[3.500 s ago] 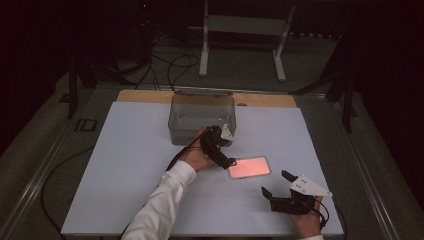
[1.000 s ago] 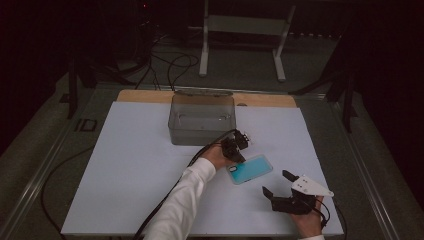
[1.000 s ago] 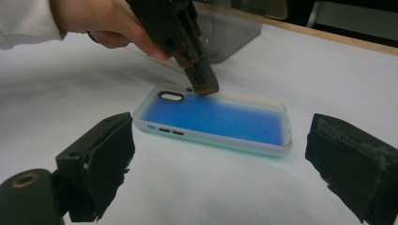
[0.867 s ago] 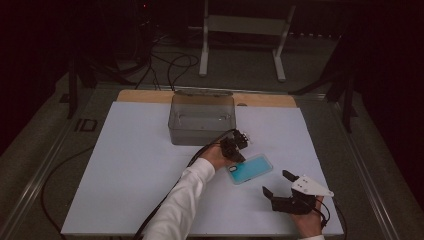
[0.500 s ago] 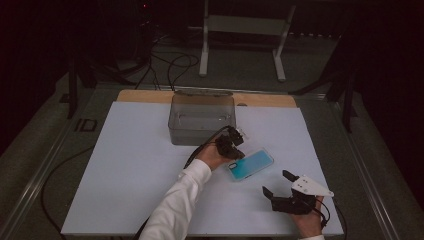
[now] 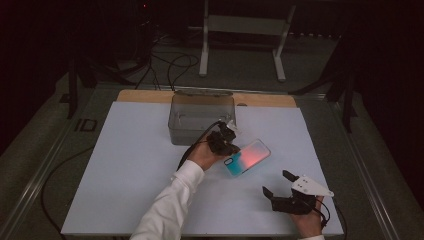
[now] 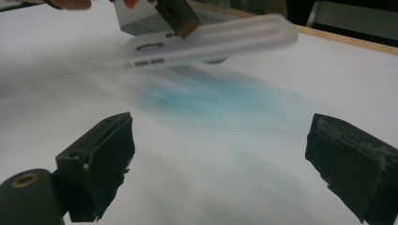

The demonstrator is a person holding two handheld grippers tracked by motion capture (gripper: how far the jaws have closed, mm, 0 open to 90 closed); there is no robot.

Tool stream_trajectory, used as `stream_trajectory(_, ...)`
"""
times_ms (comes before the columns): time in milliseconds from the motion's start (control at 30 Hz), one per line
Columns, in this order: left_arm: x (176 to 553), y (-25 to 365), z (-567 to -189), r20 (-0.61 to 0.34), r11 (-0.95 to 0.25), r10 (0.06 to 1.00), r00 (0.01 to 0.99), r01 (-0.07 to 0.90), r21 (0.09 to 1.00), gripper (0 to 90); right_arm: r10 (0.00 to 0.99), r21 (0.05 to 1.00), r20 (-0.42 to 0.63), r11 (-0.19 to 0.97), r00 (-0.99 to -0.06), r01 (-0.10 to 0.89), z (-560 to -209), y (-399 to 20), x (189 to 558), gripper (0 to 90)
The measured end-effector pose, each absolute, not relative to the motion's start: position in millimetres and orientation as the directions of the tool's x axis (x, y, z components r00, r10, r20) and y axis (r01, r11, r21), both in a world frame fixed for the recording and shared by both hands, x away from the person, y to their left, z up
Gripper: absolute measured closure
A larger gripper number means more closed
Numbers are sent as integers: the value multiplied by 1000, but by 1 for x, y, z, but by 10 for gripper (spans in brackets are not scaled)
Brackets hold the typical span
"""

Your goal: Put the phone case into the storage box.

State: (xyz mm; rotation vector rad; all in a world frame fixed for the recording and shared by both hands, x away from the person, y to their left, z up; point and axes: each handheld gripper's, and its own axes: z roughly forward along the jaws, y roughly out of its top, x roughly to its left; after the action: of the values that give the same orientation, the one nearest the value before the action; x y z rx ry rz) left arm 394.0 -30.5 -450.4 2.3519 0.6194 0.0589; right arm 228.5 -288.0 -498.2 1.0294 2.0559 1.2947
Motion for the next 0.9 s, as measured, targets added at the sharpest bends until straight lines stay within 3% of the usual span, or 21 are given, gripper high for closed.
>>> stream_trajectory(900, 382, 30, -415, -131, -483, 583, 802, 472, 737, 891, 803, 901, -14, 269, -596, 340, -500, -286, 230, 83)
